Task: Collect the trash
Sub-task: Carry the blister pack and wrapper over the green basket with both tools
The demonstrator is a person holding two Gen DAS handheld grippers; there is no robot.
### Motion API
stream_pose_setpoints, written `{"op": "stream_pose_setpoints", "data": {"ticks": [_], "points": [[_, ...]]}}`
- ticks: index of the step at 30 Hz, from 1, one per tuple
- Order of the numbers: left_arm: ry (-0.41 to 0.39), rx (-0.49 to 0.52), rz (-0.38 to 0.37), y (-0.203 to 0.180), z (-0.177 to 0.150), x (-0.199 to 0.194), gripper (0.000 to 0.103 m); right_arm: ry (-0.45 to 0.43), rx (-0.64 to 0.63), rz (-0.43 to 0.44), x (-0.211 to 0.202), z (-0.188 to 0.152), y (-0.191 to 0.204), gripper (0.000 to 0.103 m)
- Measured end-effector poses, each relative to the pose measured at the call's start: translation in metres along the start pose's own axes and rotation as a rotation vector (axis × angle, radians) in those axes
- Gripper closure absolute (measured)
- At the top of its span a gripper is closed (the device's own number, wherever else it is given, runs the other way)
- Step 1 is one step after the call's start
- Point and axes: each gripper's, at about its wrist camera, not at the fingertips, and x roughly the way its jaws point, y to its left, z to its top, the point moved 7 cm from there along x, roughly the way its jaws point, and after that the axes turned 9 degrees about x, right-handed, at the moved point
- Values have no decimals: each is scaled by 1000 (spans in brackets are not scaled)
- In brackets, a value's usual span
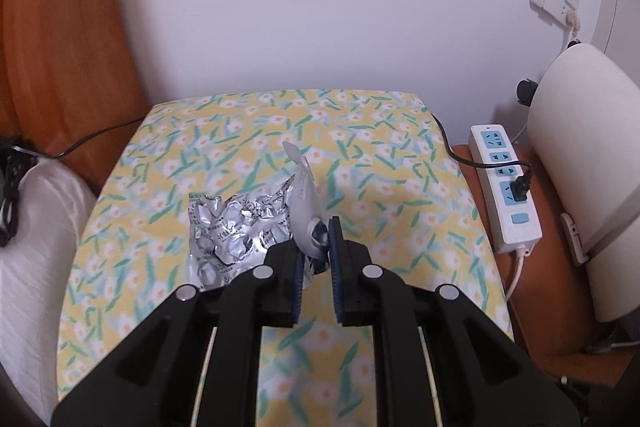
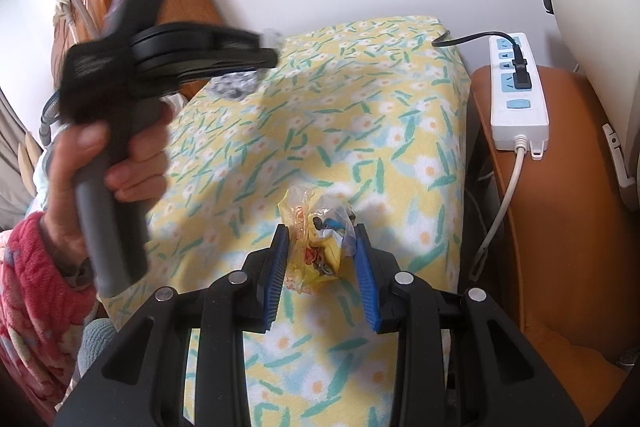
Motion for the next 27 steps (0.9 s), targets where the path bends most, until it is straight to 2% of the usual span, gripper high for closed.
{"op": "stream_pose_setpoints", "data": {"ticks": [7, 15, 19, 22, 27], "points": [[-16, -34, 24, 27, -32, -54, 91, -12, -40, 13, -14, -4, 20, 70], [42, -88, 84, 29, -103, -126, 91, -9, -111, 35, -39, -22, 57, 70], [73, -118, 115, 26, -145, -155, 91, 21, -146, 43, -53, -41, 73, 70], [97, -143, 112, 25, -175, -172, 91, 60, -179, 45, -63, -64, 84, 70], [129, -129, 115, 18, -218, -192, 91, 121, -210, 54, -73, -97, 93, 70]]}}
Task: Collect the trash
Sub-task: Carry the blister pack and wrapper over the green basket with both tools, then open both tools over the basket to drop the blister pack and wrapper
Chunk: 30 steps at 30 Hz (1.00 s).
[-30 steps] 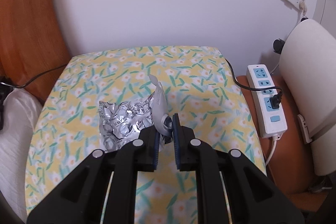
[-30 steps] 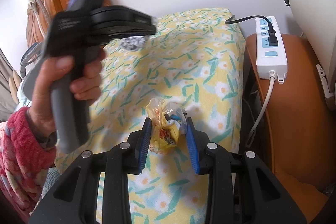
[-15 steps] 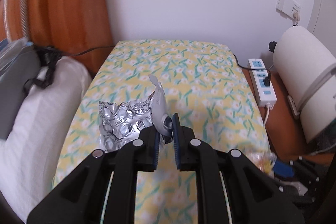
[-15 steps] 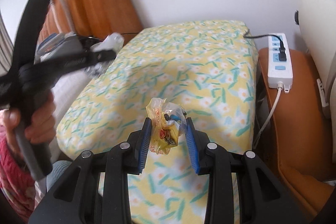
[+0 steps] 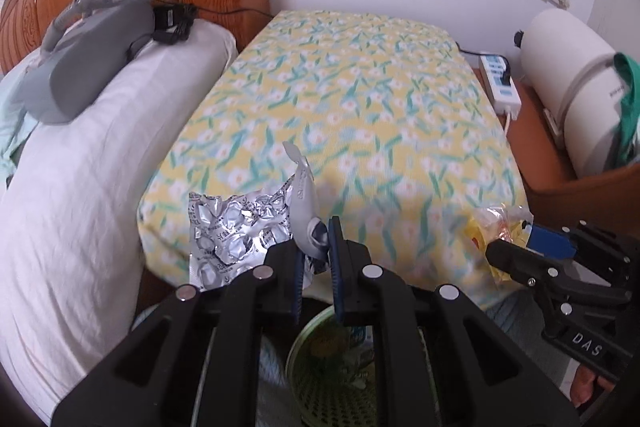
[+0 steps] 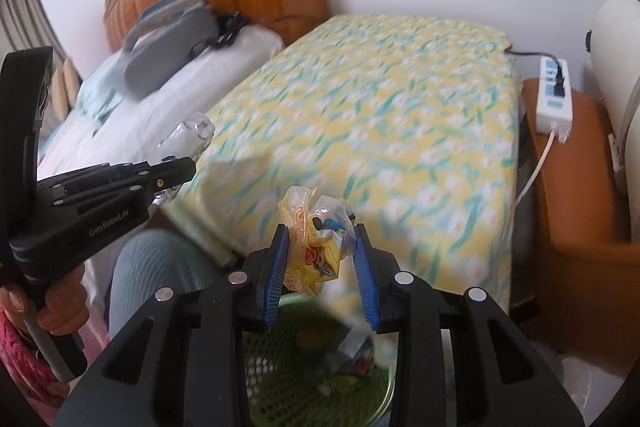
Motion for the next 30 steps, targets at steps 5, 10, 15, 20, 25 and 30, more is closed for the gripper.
{"op": "stream_pose_setpoints", "data": {"ticks": [5, 10, 15, 20, 25, 30], "points": [[48, 7, -39, -5, -40, -3, 91, 85, -22, 16, 2, -39, 13, 69], [91, 26, -78, -15, -77, 2, 91, 137, -39, 12, 5, -69, 21, 69], [183, 43, -148, -34, -115, 22, 91, 134, -28, 5, 6, -79, 19, 69], [309, 47, -225, -56, -144, 52, 91, 122, -21, -16, 6, -76, 10, 69], [381, 60, -252, -69, -156, 68, 91, 124, -6, -25, 7, -72, 0, 69], [391, 77, -269, -75, -158, 67, 86, 133, 6, -26, 10, -72, -7, 69]]}}
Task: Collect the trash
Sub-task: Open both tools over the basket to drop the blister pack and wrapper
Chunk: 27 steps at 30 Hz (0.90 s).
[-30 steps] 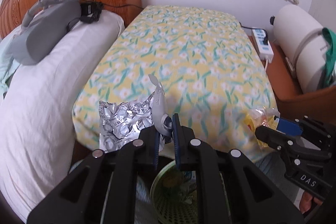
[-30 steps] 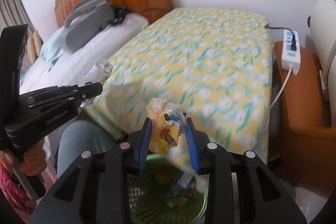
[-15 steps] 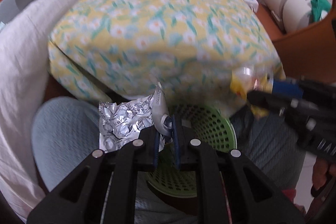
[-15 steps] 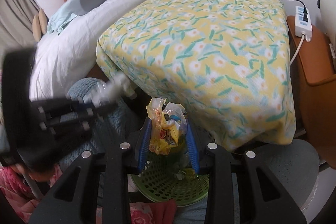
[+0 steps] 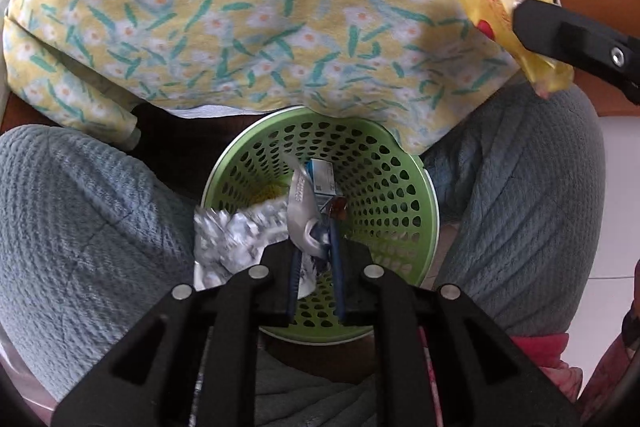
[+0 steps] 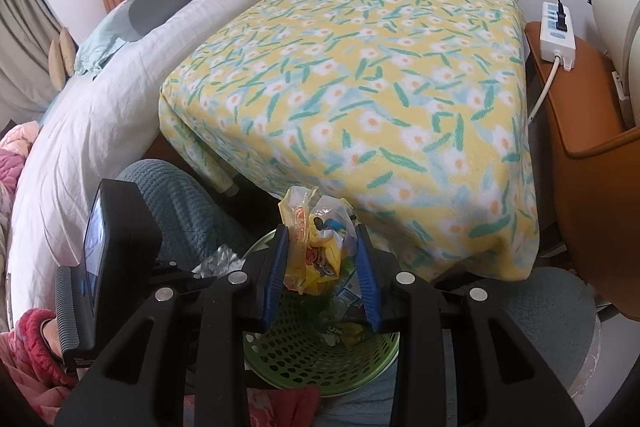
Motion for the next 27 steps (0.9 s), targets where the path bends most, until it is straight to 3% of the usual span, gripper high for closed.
{"op": "stream_pose_setpoints", "data": {"ticks": [1, 3, 10, 15, 20, 27], "points": [[1, 3, 1, -1, 0, 0, 82, 1, -1, 1, 1, 0, 0, 69], [-6, 9, 13, -1, 0, -1, 56, 3, -3, 2, 1, 0, -1, 69], [-40, 36, 32, -7, 4, -10, 44, 10, -4, 2, 4, -2, 0, 69], [-87, 11, 67, 3, 9, -29, 21, 13, -8, 2, 3, -3, 0, 69], [-211, -43, 180, 29, 20, -70, 11, 18, -19, -2, 1, -5, -1, 69], [-322, -108, 299, 60, 32, -115, 8, 62, -35, -7, 5, -18, -5, 69]]}}
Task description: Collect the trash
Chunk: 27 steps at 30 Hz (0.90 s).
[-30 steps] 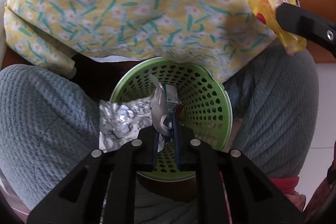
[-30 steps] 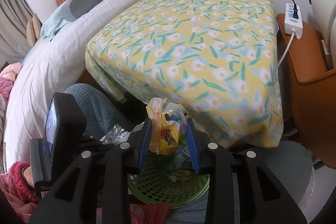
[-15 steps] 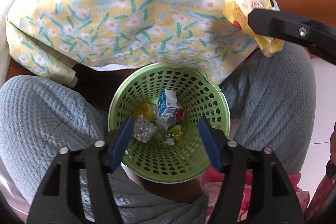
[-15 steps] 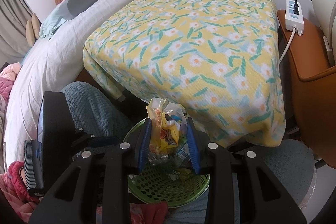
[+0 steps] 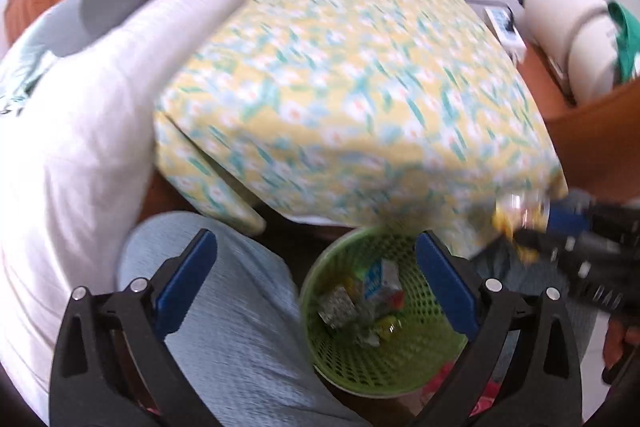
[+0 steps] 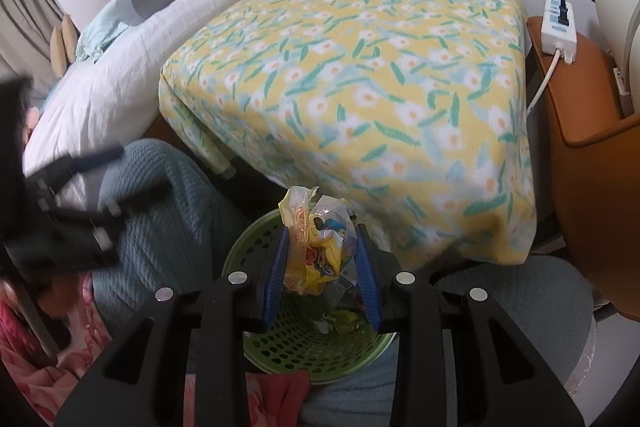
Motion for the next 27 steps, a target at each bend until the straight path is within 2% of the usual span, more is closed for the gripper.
{"op": "stream_pose_setpoints", "data": {"ticks": [4, 6, 8, 10, 11, 19, 24, 27], "points": [[-18, -25, 21, 12, 7, -7, 8, 65, -24, 15, 16, -14, 5, 68], [-17, -32, 27, 15, 7, -8, 8, 105, -39, 20, 28, -22, 9, 63], [-16, -34, 29, 16, 6, -8, 8, 125, -47, 10, 35, -27, 11, 38], [-15, -32, 34, 17, 5, -7, 8, 136, -52, -10, 39, -30, 11, 22], [-14, -30, 36, 17, 5, -7, 8, 138, -53, -13, 40, -31, 11, 18], [-19, -37, 33, 16, 4, -8, 8, 99, -6, -19, 27, -22, 7, 12], [-35, -57, 27, 21, 11, -13, 8, 9, 7, -27, 4, -2, 7, 9], [-63, -55, 60, 29, 24, -20, 8, -52, -4, -35, -9, 21, 9, 9]]}}
